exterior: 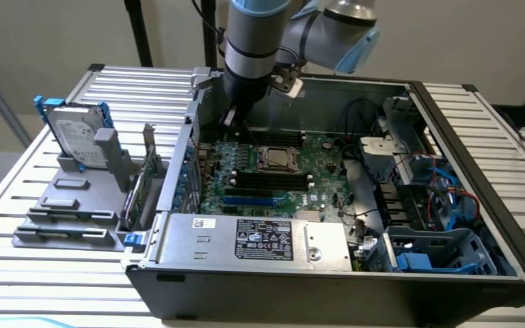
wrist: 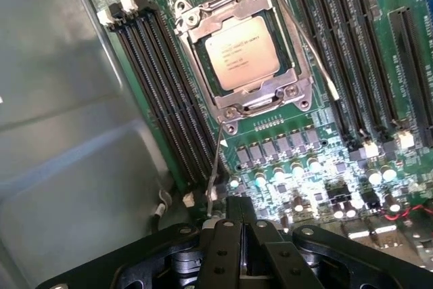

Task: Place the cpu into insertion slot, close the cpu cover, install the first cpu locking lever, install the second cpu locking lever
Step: 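Close the cpu cover, then install the first cpu locking lever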

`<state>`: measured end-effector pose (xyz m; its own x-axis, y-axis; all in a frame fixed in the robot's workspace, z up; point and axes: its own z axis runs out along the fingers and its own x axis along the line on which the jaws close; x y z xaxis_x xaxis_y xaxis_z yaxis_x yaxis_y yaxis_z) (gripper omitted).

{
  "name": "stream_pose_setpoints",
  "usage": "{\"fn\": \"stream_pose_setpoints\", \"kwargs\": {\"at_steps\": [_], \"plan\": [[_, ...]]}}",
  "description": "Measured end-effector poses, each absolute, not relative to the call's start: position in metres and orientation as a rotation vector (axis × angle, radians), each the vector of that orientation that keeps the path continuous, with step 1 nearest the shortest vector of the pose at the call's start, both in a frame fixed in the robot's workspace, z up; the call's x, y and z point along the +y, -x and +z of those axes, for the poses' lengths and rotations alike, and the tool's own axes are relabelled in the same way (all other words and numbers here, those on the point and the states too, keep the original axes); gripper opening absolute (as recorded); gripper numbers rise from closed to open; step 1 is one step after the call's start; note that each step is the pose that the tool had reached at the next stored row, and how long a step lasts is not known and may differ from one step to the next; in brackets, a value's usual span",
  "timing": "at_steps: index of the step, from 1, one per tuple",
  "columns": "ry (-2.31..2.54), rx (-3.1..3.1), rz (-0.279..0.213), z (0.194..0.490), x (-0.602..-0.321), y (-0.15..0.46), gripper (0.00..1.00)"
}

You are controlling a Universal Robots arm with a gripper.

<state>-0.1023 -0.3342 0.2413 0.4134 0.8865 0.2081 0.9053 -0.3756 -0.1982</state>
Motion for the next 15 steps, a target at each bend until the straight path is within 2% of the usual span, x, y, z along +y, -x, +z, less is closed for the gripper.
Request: {"fn": "stream_pose_setpoints", "kwargs": {"at_steps": [7, 15], "plan": [[2.396, -1.477, -0.144, 0.243, -0.334, 0.104, 0.11], [2.405, -1.456, -0.151, 0.244, -0.334, 0.092, 0.11]]}}
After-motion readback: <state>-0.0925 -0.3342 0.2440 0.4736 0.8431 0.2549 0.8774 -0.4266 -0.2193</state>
